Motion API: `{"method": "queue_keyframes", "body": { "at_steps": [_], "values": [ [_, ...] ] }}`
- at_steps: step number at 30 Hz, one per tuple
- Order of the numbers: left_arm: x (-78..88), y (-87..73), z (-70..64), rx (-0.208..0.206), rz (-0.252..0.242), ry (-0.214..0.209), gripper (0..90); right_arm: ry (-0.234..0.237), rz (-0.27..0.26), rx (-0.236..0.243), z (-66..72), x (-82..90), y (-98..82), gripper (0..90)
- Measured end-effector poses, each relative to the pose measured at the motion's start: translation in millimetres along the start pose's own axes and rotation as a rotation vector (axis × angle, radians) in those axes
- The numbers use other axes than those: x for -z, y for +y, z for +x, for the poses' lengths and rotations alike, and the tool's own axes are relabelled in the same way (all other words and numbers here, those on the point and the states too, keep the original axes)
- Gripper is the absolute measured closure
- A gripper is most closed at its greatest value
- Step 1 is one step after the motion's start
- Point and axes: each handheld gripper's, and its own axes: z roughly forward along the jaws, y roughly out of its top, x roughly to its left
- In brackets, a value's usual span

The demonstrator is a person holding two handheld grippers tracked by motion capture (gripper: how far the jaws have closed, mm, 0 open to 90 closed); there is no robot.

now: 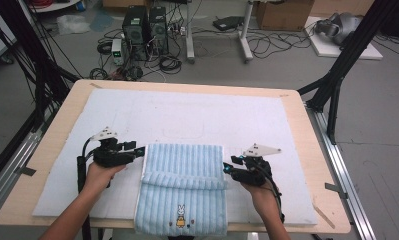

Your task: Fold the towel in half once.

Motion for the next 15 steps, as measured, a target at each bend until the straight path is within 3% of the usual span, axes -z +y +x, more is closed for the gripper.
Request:
{"method": "queue_keyframes", "body": {
  "at_steps": [2, 7, 9, 10, 11, 12, 15],
  "values": [
    [-9.7, -1.2, 0.6, 0.007, 0.027, 0.005, 43.9, -0.038, 0.037, -0.011, -4.5, -15.6, 2.7, 55.6],
    [-23.6, -4.3, -2.6, 0.001, 0.074, 0.011, 50.1, -0.07, 0.094, -0.015, -4.9, -41.0, 7.3, 58.8],
    [-27.8, -5.9, -5.2, -0.035, 0.089, 0.019, 58.9, -0.07, 0.106, -0.007, -4.1, -45.2, 7.6, 64.6],
    [-28.3, -6.1, -7.8, -0.077, 0.089, 0.045, 68.0, -0.073, 0.116, 0.005, -3.0, -46.9, 7.4, 69.9],
    [-28.4, -6.2, -9.5, -0.108, 0.094, 0.042, 83.9, -0.067, 0.117, 0.016, -1.9, -47.6, 7.4, 77.4],
    [-28.8, -6.2, -13.4, -0.154, 0.094, 0.055, 85.7, -0.067, 0.118, 0.038, -0.3, -47.6, 7.7, 81.6],
    [-29.4, -5.2, -14.5, -0.165, 0.093, 0.07, 87.1, -0.086, 0.122, 0.076, 4.3, -48.6, 8.8, 85.0]
  ]
}}
